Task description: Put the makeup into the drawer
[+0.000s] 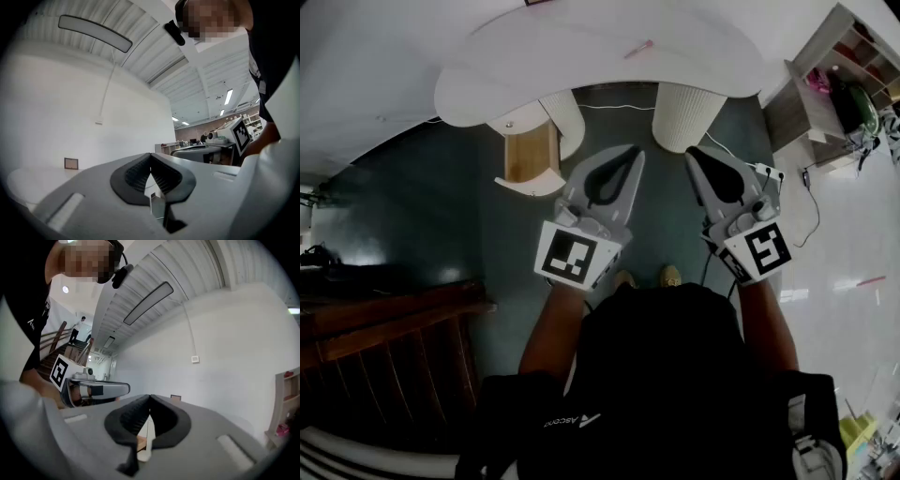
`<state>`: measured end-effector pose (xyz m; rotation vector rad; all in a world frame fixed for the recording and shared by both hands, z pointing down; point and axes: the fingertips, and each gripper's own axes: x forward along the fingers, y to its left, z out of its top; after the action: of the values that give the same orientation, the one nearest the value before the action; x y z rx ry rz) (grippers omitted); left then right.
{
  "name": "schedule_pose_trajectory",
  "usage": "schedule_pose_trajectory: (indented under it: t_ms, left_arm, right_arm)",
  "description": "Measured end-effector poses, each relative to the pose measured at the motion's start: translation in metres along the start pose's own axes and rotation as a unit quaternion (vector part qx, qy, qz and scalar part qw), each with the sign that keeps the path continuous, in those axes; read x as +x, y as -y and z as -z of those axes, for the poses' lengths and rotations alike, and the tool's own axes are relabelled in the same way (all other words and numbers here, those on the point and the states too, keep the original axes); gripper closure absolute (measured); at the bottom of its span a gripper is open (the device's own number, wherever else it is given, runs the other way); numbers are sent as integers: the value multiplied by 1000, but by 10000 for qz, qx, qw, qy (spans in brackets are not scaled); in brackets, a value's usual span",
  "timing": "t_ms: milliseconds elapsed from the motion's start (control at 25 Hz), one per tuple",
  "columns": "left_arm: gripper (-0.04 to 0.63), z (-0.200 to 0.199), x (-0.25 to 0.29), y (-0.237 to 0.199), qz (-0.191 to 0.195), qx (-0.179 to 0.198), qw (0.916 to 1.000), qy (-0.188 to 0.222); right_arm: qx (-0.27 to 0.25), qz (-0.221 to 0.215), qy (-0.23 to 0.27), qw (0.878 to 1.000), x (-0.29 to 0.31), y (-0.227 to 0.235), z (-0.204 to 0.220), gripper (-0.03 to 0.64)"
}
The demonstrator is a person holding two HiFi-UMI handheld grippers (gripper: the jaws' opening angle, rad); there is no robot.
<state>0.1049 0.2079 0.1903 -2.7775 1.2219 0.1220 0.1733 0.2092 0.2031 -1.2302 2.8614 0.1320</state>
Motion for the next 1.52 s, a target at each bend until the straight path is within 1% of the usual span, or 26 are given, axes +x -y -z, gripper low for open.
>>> schedule_pose_trajectory:
  t_ms: [320, 640, 840, 1000, 1120, 1400, 1520]
  left_arm:
    - [584, 4, -21, -8, 15, -44, 10000, 27]
    - [584, 11, -38, -31, 83, -102, 9999, 43]
    - [584, 14, -30, -47, 84, -70, 9999, 30]
    - [584, 21, -13, -65, 36, 23, 10000, -63]
    - [584, 29, 7, -80, -17, 73, 9999, -152]
    - [584, 57, 83, -120, -49, 246, 9987, -441]
    - [584, 73, 128, -141, -73, 291, 9980, -556]
  right_arm:
    - [-25, 98, 7, 9999, 5, -19, 0, 614]
    - [-90, 233, -149, 9996, 11, -41, 7, 614]
    - [-77, 343, -215, 9992, 16, -33, 12, 614]
    - [-40, 420, -144, 9990, 27, -13, 14, 614]
    - [-59, 451, -116, 9989, 39, 10, 21, 614]
    - [-147, 338, 84, 9993, 89, 85, 34, 614]
    - [-126, 315, -21, 9994, 113, 126, 43, 614]
